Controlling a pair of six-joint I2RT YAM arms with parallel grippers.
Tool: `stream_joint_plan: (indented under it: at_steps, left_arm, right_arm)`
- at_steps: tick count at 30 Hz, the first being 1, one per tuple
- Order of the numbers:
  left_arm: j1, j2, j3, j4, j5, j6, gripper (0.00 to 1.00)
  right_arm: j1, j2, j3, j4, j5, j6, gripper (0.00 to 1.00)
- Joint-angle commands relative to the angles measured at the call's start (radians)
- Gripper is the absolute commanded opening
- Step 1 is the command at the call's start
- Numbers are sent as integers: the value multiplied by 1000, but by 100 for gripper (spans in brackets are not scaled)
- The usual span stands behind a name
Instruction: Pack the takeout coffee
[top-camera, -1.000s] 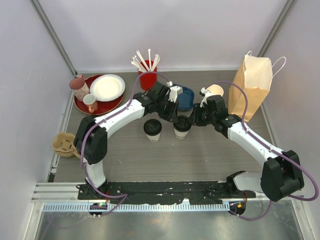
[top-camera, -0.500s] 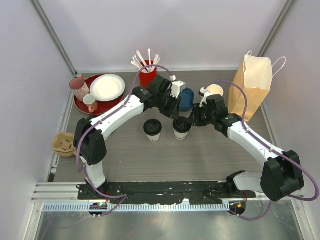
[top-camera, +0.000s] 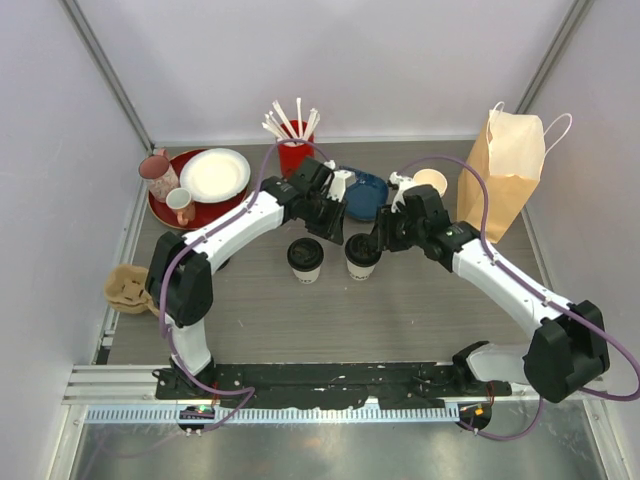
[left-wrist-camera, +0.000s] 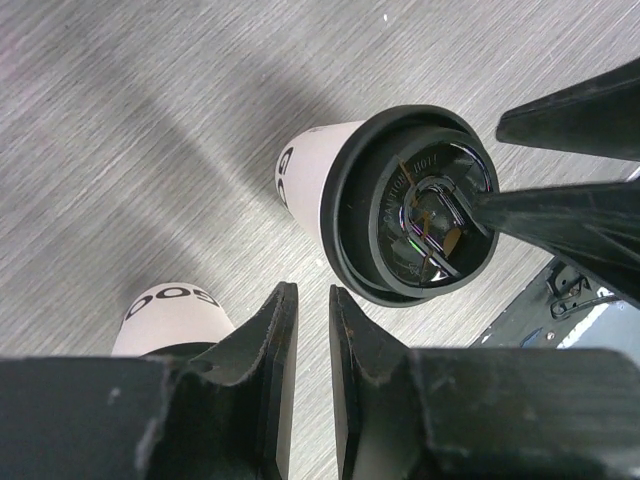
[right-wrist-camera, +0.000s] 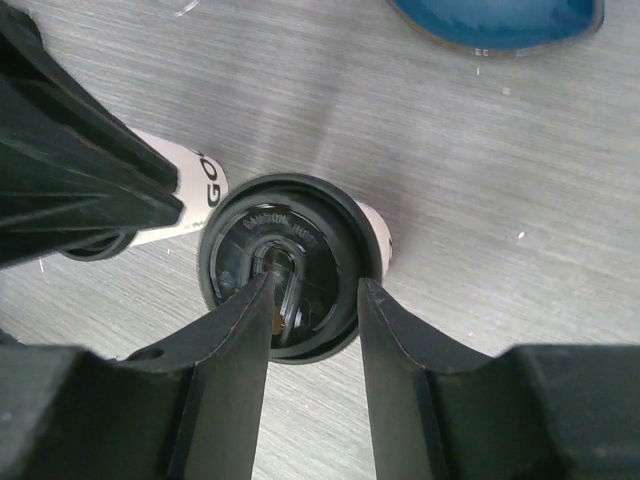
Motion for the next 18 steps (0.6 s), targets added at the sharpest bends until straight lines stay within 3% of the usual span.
stream_joint_plan:
  at_steps: [1,9,14,18]
  left_arm:
    - [2,-10,-9,29,44,-27,22]
    - [82,-63,-13,40,57,-32,26]
    - [110,-90,-24,41,58,-30,26]
    - [134,-92,-26,43,78,-35,26]
  right_arm:
    - [88,-44,154,-46,134,-111,46]
    - [309,46,261,-88,453,-210,46]
    - [345,101,242,-82,495,-190,45]
    - [360,167,146,-42,513,-161,37]
